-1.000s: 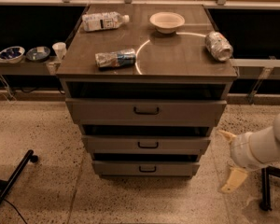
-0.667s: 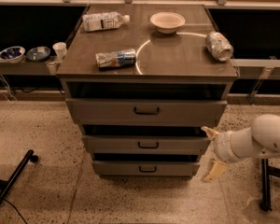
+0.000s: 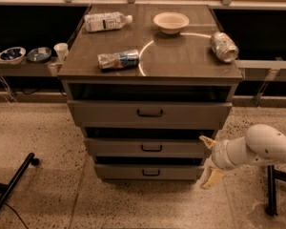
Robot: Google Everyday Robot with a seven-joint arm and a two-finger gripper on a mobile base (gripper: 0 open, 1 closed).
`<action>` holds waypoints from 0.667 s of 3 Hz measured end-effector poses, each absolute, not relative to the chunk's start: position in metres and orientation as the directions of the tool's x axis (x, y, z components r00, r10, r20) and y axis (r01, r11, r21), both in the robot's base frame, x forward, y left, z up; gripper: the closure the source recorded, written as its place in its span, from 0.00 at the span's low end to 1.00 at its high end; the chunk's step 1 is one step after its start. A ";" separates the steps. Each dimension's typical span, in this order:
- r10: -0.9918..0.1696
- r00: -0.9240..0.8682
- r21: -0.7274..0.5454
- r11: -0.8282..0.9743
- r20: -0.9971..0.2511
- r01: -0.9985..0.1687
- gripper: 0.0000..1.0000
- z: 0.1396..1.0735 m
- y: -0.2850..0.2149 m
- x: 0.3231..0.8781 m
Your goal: Open middle drawer
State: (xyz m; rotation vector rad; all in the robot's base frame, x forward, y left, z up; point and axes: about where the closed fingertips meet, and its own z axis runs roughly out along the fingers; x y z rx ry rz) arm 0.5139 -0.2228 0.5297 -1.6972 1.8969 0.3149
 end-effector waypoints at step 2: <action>-0.849 0.070 -0.306 0.110 -0.524 -0.946 0.00 0.469 -0.209 0.564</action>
Offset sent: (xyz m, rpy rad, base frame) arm 0.0862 0.0225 -0.0906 -0.0780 -0.1937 0.0830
